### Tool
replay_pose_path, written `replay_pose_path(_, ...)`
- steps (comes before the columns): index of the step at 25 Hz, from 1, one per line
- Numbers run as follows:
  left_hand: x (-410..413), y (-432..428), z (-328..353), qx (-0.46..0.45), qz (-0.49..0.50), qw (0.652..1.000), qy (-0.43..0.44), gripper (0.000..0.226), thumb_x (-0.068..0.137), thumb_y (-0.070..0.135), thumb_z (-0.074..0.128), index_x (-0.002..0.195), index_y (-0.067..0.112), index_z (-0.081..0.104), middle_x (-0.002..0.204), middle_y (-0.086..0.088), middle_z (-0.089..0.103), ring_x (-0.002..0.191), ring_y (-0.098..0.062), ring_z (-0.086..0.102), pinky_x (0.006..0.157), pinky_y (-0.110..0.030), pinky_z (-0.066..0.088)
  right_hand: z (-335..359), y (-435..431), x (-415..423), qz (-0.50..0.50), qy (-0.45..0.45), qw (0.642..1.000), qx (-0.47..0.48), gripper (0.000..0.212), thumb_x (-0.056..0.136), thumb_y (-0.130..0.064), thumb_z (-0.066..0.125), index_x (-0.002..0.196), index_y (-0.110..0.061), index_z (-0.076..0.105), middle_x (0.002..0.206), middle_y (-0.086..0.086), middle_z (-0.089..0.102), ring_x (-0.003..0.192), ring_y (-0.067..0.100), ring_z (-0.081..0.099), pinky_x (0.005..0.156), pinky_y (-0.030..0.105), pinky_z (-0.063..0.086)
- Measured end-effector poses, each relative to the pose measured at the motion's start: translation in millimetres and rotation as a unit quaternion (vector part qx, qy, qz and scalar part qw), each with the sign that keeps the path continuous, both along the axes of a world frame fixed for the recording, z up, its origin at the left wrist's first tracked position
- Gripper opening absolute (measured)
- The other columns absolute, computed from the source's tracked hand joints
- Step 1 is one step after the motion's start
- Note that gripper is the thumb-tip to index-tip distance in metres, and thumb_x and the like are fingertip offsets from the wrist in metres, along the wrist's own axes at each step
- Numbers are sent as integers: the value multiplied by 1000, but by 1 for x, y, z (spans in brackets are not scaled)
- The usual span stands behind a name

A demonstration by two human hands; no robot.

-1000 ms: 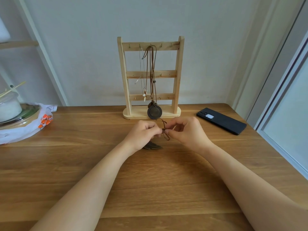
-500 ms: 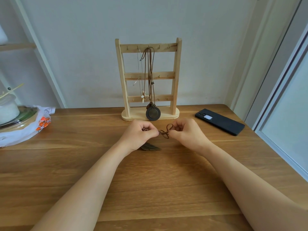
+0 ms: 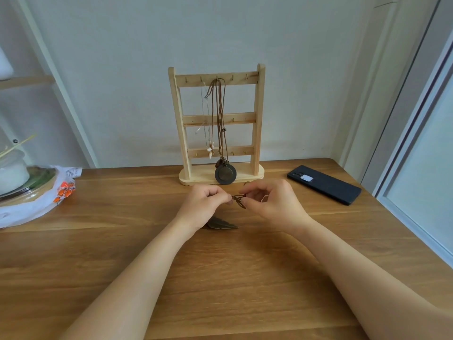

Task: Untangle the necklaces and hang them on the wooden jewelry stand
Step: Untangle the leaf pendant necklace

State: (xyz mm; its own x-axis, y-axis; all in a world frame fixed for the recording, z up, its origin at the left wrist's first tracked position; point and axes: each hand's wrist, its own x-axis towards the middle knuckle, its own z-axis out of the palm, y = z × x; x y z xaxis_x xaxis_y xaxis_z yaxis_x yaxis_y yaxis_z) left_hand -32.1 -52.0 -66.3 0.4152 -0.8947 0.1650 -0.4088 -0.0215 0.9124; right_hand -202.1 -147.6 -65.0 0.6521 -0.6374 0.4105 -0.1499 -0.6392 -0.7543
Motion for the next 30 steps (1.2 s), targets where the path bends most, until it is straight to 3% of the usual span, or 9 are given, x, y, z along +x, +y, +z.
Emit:
replay_pose_path(5,-1,1,0,6,-30,999,-18,18,89,14,68,74,12,78,82,-4,74,90,-15,66,88,-35,48,-3,-3,0,8,29,999,-25,14,84,-13,79,96,-19,81,76,-11,69,69,0,57,65,13,45)
replay_pose_path(9,0,1,-1,15,-24,999,-39,16,88,18,71,74,17,78,80,3,74,88,-12,66,87,-34,50,2,1,2,24,-20,980,195,4,88,-14,75,85,-15,77,62,-11,64,54,3,50,57,19,41)
replay_pose_path(12,4,0,-3,14,10,998,-66,16,86,19,72,72,21,78,78,7,73,85,-12,66,83,-34,51,4,-2,-2,72,31,954,290,24,95,-26,68,73,-16,65,64,-2,52,61,13,43,61,26,38)
replay_pose_path(14,11,1,-5,5,43,998,-52,15,86,21,73,72,21,78,78,6,74,87,-14,66,81,-34,50,7,-8,-8,98,9,931,352,27,95,-29,67,69,-20,65,71,-1,51,69,15,45,67,30,39)
replay_pose_path(18,10,1,0,-2,27,999,-41,13,87,26,74,76,22,80,80,9,75,90,-12,67,83,-32,49,11,-17,-10,83,-104,885,446,12,95,-20,64,98,-11,71,91,2,66,85,17,58,81,34,45)
replay_pose_path(20,6,2,2,10,10,999,-50,17,91,27,71,75,24,79,71,14,71,84,-11,64,80,-30,46,11,-20,-9,85,-134,870,467,12,96,-17,61,99,-9,69,89,2,67,85,16,60,85,34,47)
replay_pose_path(23,6,2,0,25,-26,998,-54,38,96,29,64,59,32,71,65,-1,64,79,-24,63,87,-31,46,7,-20,-6,87,-130,876,455,7,97,-15,60,98,-13,67,76,-1,58,76,15,54,80,33,45)
replay_pose_path(25,4,1,-2,25,-43,997,-51,40,100,29,59,62,27,71,57,0,52,65,-17,57,91,-31,45,3,-19,-5,54,-120,901,414,13,96,-17,64,107,-16,70,76,-1,53,75,16,51,78,34,45)
replay_pose_path(30,3,1,-3,25,-53,997,-52,39,100,30,59,63,25,70,52,10,41,60,-14,46,95,-46,48,4,-11,-6,-25,-13,996,90,23,89,-29,74,111,-34,72,111,-11,61,100,1,54,79,14,38)
